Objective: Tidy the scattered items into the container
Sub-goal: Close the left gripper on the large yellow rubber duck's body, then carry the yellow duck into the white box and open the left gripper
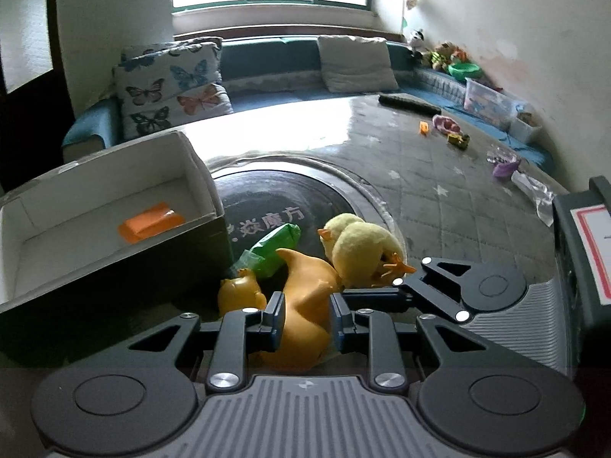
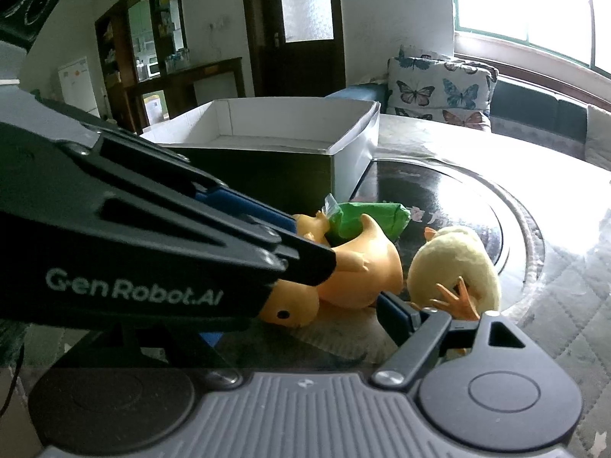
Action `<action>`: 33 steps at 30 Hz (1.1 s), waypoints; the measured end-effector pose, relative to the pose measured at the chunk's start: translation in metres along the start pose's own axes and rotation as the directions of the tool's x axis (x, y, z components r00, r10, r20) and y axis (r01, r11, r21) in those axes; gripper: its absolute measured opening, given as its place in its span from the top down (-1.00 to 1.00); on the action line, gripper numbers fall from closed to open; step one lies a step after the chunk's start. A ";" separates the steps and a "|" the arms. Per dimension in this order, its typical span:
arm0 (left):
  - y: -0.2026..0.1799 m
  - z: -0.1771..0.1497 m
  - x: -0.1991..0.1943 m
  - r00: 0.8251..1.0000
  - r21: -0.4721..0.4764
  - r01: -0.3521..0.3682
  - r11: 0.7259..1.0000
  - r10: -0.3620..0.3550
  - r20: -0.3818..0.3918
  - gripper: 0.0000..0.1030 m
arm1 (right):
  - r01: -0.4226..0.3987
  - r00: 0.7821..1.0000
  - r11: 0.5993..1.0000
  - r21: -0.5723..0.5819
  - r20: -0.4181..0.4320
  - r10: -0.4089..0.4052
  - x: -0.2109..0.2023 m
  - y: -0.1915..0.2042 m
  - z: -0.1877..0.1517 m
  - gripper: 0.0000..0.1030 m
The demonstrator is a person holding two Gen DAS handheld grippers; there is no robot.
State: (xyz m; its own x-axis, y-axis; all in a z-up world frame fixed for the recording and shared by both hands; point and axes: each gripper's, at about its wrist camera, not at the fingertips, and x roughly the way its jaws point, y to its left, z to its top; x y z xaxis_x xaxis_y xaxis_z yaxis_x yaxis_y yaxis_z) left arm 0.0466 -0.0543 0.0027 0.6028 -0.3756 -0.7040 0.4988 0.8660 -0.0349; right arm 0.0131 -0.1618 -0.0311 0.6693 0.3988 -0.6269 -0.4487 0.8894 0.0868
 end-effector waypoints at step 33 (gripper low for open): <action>0.013 0.002 0.008 0.999 -0.031 0.052 0.998 -0.051 0.006 0.37 | 0.004 1.000 1.000 0.003 -0.003 -0.004 0.002 0.001 0.001 -0.52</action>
State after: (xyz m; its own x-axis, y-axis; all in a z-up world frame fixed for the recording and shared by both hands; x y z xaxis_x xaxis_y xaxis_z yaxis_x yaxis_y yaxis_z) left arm 0.0593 -0.0470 -0.0023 0.5798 -0.4215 -0.6973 0.5096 0.8553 -0.0933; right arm 0.0145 -0.1595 -0.0312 0.6692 0.3943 -0.6298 -0.4444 0.8917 0.0861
